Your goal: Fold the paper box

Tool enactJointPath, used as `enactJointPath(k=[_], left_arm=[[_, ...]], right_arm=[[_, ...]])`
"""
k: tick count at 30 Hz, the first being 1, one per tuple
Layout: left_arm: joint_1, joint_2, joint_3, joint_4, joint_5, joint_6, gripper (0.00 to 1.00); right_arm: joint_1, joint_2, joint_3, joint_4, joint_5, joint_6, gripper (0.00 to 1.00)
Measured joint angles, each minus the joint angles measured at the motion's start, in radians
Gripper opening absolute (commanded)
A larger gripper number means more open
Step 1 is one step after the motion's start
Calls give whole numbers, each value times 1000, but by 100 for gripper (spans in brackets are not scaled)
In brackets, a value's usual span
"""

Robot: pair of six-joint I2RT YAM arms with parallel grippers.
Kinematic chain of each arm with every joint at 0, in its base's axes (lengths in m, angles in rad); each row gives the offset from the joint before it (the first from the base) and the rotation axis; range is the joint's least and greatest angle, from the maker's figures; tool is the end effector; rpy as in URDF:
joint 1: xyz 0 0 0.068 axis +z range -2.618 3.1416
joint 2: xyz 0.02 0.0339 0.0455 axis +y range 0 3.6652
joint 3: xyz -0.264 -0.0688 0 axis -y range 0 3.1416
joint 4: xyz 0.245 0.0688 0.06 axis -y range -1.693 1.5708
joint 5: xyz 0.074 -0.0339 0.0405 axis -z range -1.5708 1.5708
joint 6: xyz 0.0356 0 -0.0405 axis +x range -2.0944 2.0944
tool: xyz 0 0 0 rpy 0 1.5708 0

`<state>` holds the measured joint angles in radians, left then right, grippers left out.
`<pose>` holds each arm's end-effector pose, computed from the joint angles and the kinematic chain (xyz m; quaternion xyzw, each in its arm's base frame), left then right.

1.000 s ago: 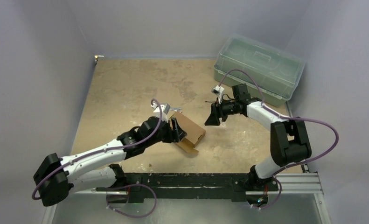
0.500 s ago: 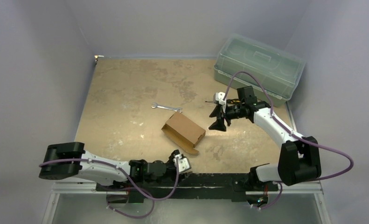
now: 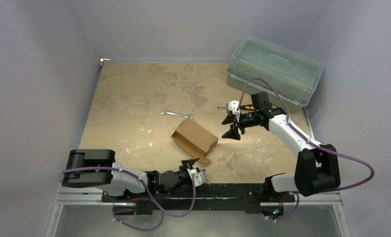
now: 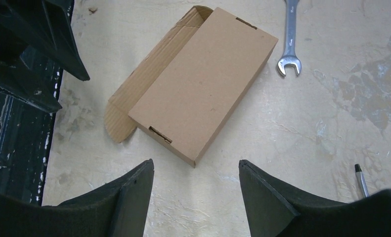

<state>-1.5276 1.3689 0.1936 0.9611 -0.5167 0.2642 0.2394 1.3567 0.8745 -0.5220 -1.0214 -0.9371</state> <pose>0.0270 -0.2184 0.1469 0.4876 0.5955 -0.1977 0.6070 0.2439 0.0908 0.2329 -0.5785 0.6210 0.3577 0.3896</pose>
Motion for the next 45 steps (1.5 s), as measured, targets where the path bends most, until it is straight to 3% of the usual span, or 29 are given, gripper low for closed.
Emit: enactJointPath(k=[22, 45], left_arm=[[9, 232, 99, 69, 7, 69, 36], [62, 327, 146, 69, 11, 95, 18]], right_arm=[[0, 30, 0, -16, -19, -9, 66], [0, 32, 0, -40, -22, -24, 66]])
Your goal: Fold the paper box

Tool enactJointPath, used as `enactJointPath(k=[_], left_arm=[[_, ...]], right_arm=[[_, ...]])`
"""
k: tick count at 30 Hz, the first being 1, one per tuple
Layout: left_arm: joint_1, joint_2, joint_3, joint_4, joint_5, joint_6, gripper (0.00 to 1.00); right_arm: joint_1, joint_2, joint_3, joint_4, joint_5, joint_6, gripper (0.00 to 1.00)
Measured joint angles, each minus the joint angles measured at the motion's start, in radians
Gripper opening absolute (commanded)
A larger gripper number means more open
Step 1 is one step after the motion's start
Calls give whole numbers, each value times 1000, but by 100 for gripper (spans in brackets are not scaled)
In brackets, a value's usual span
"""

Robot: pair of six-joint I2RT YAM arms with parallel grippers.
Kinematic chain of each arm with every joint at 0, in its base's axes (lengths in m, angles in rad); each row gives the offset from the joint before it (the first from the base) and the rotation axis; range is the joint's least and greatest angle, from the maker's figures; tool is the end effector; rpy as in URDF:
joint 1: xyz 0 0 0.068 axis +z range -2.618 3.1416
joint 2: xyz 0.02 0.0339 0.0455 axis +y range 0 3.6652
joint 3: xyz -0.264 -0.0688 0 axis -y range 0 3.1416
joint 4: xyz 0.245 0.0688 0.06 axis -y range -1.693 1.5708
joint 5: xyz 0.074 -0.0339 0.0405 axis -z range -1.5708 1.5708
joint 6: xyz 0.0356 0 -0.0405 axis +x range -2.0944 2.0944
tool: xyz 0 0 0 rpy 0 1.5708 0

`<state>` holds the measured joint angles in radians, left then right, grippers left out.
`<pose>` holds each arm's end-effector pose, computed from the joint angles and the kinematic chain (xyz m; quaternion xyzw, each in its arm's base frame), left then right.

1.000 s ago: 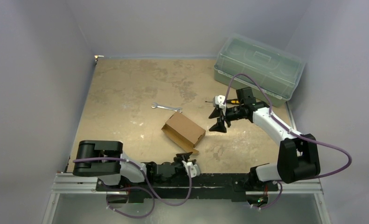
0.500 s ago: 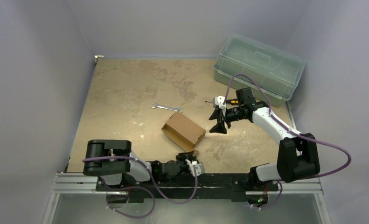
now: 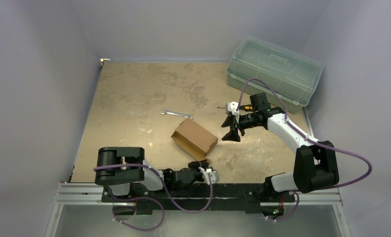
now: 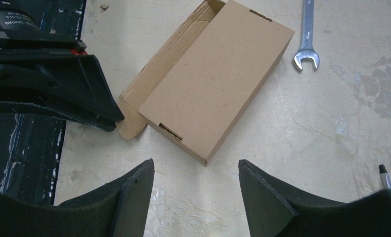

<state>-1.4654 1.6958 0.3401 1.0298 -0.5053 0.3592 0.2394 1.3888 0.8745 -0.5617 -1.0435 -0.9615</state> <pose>0.0449 -0.2602 0.1152 0.5330 0.5966 -0.1237 0.5870 0.2440 0.0912 0.2240 -0.5756 0.6246 0.3771 0.3693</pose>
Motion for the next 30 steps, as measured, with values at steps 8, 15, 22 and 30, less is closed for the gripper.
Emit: enactJointPath(k=[8, 15, 22, 30], left_arm=[[8, 31, 25, -16, 6, 0, 13], [13, 36, 26, -22, 8, 0, 10], [19, 36, 28, -22, 3, 1, 0], [19, 34, 28, -21, -5, -2, 0]], right_arm=[[0, 0, 0, -3, -2, -2, 66], [0, 2, 0, -5, -14, -2, 65], [0, 16, 0, -8, -22, -2, 65], [0, 23, 0, -6, -31, 21, 65]])
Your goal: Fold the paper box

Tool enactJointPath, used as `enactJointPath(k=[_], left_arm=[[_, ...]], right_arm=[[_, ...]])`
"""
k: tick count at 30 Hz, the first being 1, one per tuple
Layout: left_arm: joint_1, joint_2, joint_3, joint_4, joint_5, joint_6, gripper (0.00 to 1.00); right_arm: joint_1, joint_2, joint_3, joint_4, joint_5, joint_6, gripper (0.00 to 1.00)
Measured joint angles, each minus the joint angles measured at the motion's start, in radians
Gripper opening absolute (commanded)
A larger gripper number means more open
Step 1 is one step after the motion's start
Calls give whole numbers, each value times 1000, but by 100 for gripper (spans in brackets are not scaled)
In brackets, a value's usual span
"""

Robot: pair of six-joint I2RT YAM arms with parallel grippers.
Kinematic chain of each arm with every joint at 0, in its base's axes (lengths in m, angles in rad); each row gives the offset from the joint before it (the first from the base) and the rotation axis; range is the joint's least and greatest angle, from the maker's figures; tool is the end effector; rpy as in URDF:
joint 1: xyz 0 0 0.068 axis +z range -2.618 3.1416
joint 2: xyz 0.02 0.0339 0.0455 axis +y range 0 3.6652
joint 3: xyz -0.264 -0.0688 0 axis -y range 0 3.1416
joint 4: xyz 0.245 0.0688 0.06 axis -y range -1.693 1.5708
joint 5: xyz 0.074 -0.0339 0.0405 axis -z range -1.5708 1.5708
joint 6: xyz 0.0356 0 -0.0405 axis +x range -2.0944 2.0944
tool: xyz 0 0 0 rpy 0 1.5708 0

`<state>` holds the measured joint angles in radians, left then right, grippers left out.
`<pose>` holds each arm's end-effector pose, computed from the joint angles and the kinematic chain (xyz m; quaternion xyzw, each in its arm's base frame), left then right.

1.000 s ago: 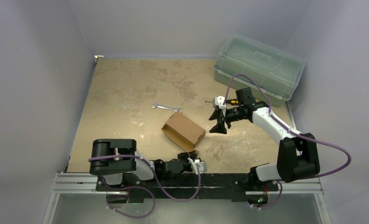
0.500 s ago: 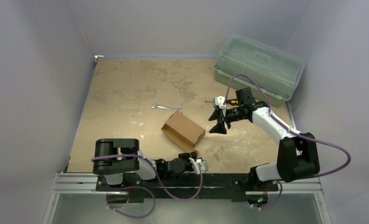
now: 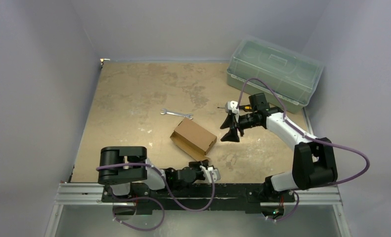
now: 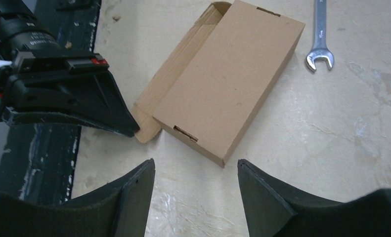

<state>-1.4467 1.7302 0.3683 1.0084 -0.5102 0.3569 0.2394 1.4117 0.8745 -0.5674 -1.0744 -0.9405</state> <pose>0.0507 -0.2657 0.1105 0.5333 0.6055 -0.1097 0.5804 0.2454 0.0921 0.2191 -0.5633 0.6289 0.3995 0.3574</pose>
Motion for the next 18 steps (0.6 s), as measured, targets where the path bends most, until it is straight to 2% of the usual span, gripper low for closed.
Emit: enactJointPath(k=[5, 12, 18], left_arm=[[1, -28, -24, 21, -14, -31, 0], [19, -67, -109, 98, -18, -89, 0], [28, -69, -130, 140, -18, -114, 0]], right_arm=[[0, 31, -2, 93, -36, 189, 65], [1, 89, -82, 422, -9, 669, 75], [9, 193, -96, 590, 10, 931, 73]])
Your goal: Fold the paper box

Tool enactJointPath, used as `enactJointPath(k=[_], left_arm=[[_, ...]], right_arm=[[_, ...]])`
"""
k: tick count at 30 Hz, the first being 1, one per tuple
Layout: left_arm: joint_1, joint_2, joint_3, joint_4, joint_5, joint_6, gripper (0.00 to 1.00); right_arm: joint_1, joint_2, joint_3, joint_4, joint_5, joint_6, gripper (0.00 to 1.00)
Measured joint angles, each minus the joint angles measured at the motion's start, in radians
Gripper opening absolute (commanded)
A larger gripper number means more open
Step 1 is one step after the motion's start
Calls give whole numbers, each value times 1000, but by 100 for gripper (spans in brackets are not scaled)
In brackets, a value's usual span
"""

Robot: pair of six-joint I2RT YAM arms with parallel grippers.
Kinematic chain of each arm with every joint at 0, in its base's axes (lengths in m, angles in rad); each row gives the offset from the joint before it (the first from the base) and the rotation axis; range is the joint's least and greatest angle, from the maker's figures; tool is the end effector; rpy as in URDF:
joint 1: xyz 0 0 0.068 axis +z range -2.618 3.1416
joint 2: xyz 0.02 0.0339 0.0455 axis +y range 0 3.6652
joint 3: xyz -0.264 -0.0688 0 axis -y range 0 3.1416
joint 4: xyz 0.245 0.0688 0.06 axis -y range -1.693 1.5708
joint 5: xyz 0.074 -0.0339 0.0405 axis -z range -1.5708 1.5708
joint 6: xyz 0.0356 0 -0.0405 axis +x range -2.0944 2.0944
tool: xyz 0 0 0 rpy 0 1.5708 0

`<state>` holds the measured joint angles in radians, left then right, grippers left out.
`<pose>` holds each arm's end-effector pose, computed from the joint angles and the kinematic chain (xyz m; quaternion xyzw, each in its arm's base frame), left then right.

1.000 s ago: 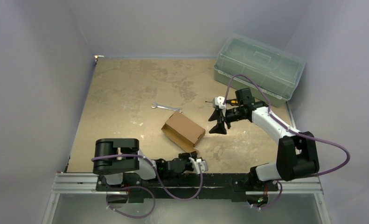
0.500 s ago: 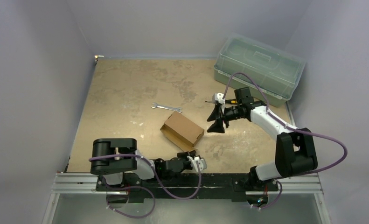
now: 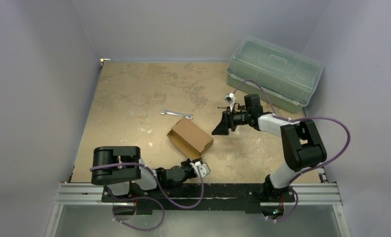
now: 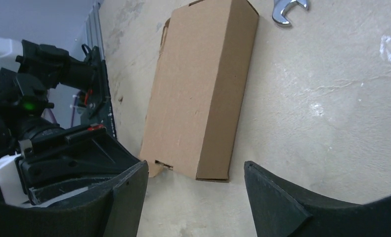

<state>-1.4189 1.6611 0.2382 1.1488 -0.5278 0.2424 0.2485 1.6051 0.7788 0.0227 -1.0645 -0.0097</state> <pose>0.0541 -0.2346 0.1146 0.4619 0.6352 -0.1505 0.6003 0.2856 0.1046 0.1721 -0.2912 0.7679 0.5057 0.2641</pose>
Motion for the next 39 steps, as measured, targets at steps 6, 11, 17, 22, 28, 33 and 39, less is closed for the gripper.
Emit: enactJointPath(k=[6, 11, 17, 22, 28, 33, 39], left_arm=[[12, -12, -24, 26, 1, -24, 0], [18, -21, -40, 43, 3, -43, 0], [26, -25, -54, 63, 4, -60, 0], [31, -25, -67, 83, 4, -83, 0], [34, -26, -82, 109, -2, -124, 0], [38, -26, -98, 134, -9, -156, 0], [38, -24, -116, 174, -26, -193, 0]], right_arm=[[45, 81, 0, 76, 0, 131, 72], [79, 139, 1, 90, 2, 172, 69], [82, 187, 7, 77, 32, 179, 60], [82, 199, 19, 59, 35, 184, 52], [84, 201, 29, 46, 34, 185, 49], [84, 201, 30, 44, 35, 185, 48], [84, 201, 34, 40, 43, 186, 48]])
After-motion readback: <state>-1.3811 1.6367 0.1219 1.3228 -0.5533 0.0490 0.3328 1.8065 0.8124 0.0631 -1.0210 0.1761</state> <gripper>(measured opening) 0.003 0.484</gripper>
